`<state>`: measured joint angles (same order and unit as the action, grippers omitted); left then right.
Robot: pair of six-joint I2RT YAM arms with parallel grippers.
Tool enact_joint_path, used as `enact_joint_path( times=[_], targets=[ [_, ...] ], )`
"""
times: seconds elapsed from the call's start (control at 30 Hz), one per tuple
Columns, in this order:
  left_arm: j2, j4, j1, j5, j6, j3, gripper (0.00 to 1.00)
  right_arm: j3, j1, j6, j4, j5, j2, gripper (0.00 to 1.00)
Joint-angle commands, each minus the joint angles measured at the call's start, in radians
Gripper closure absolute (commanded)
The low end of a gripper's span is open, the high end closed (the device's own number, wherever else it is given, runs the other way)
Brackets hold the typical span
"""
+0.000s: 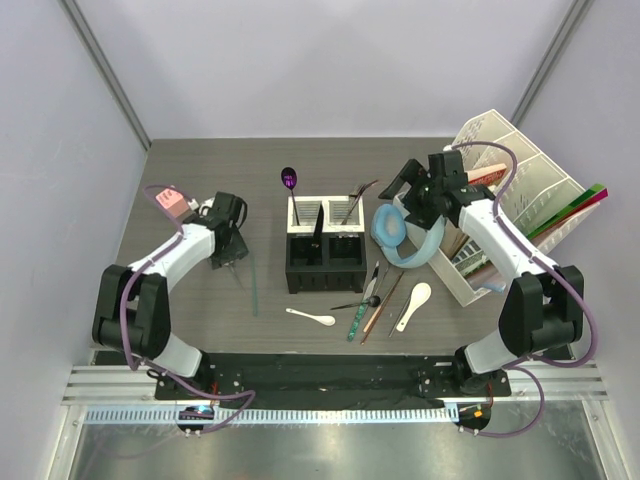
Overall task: Sort the eating utensils into containers
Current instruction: Place the knife in the container, then pick up the spoon from the center of the board.
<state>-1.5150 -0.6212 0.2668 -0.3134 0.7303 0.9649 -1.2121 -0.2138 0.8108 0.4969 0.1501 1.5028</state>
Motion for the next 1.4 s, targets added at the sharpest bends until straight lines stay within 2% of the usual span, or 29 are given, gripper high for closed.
enact_joint_path(
  times=[0.0,0.4,0.57,0.9,0.97,1.07,1.1,1.37],
  targets=[
    [-0.002,-0.023,-0.012,0.010,0.015,-0.003,0.47,0.009,0.030,-0.021,-0.023,0.034,-0.023,0.00],
    [-0.148,0.028,-0.024,0.034,0.044,-0.008,0.50,-0.015,0.060,-0.045,-0.034,0.077,0.011,0.00],
    [-0.177,0.052,-0.026,0.033,0.050,-0.020,0.59,0.017,0.063,-0.048,-0.032,0.075,-0.009,0.00],
    [-0.218,0.081,-0.047,0.031,0.018,-0.015,0.58,0.025,0.067,-0.036,-0.026,0.075,-0.029,0.00],
    [-0.215,0.081,-0.054,0.043,0.015,-0.012,0.63,0.026,0.065,-0.032,-0.027,0.071,-0.033,0.00],
    [-0.203,0.083,-0.057,0.054,0.006,-0.006,0.86,0.023,0.065,-0.024,-0.027,0.074,-0.042,0.00],
    [-0.202,0.084,-0.057,0.059,0.004,-0.005,1.00,0.023,0.065,-0.022,-0.027,0.071,-0.044,0.00],
    [-0.128,0.028,-0.057,0.096,-0.048,0.020,1.00,0.028,0.065,0.001,-0.026,0.057,-0.052,0.00]
  ],
)
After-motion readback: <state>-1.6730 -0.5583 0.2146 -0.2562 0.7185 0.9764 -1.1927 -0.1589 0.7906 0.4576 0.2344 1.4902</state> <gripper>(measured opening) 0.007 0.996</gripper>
